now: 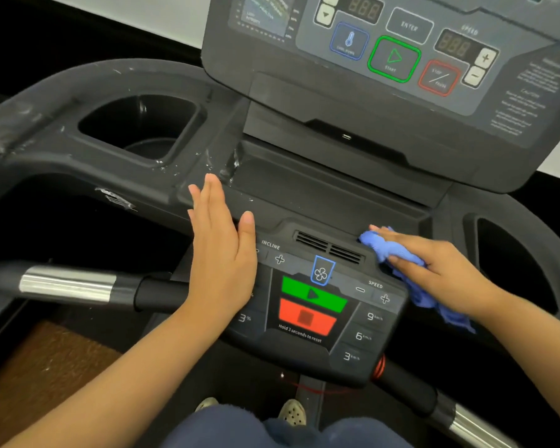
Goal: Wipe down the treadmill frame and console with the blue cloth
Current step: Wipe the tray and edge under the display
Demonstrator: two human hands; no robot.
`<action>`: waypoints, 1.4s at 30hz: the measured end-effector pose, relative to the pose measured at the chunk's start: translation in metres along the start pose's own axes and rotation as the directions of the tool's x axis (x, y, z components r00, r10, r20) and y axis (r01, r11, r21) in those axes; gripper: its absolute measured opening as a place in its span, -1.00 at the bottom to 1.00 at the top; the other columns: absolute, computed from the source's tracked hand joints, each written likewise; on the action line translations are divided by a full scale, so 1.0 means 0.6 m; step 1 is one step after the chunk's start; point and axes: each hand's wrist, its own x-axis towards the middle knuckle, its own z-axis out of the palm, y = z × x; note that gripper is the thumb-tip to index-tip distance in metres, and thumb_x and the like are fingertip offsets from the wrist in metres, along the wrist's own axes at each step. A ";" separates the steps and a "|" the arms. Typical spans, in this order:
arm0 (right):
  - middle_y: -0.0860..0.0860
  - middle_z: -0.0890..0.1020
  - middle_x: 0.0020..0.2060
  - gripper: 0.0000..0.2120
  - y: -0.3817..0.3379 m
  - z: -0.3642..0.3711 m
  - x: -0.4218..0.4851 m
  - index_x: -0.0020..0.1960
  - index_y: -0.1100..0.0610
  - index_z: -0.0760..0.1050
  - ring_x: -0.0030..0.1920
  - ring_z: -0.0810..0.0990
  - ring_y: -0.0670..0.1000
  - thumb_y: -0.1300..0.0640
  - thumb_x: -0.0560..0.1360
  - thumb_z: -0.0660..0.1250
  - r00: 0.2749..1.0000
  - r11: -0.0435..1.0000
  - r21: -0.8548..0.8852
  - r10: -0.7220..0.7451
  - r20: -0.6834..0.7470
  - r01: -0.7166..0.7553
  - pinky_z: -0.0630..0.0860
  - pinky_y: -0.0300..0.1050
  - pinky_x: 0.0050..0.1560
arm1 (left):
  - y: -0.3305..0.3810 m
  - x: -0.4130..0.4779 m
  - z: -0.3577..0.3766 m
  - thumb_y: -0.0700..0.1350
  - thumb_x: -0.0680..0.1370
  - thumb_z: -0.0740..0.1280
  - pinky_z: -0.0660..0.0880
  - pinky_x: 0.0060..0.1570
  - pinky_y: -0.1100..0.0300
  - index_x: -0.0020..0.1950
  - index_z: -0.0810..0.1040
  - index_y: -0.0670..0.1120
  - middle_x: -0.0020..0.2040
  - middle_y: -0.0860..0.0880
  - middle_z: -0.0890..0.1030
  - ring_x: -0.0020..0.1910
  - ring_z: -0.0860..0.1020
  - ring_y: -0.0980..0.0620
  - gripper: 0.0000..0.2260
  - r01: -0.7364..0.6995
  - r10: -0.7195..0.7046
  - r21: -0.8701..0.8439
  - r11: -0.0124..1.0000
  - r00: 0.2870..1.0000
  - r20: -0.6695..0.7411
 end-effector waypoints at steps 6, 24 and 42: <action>-0.34 0.23 0.37 -0.59 -0.047 0.012 0.135 0.37 -0.15 0.24 0.47 0.04 -0.26 0.17 0.61 0.19 0.958 0.999 -0.052 0.005 0.287 0.010 -0.02 -0.44 0.42 | 0.001 0.003 -0.002 0.06 0.54 0.10 -0.35 0.39 0.25 0.53 -0.22 -0.20 0.56 -0.09 -0.24 0.51 -0.32 -0.02 -0.27 0.066 -0.066 -0.004 0.998 0.991 -0.116; 0.03 -0.19 0.55 -0.52 -0.251 0.141 0.301 0.53 -0.04 0.09 0.53 -0.26 0.04 0.06 0.65 0.12 0.922 0.949 -0.166 -0.202 0.330 0.267 -0.12 0.05 0.52 | -0.003 0.004 0.000 0.14 0.50 0.11 -0.31 0.40 0.17 0.52 -0.27 -0.17 0.56 -0.09 -0.23 0.51 -0.30 -0.02 -0.20 0.111 -0.112 -0.011 0.994 0.987 -0.118; -0.38 0.36 0.35 -0.46 0.013 -0.003 0.072 0.28 -0.34 0.38 0.45 0.17 -0.29 -0.41 0.33 0.31 0.970 0.955 0.291 -0.127 0.210 0.062 0.08 -0.40 0.42 | -0.038 -0.044 -0.053 0.30 0.50 -0.04 0.36 0.12 0.18 0.43 0.24 -0.03 0.39 0.02 0.25 0.21 0.37 0.24 -0.38 0.065 -0.056 0.315 0.947 0.998 -0.038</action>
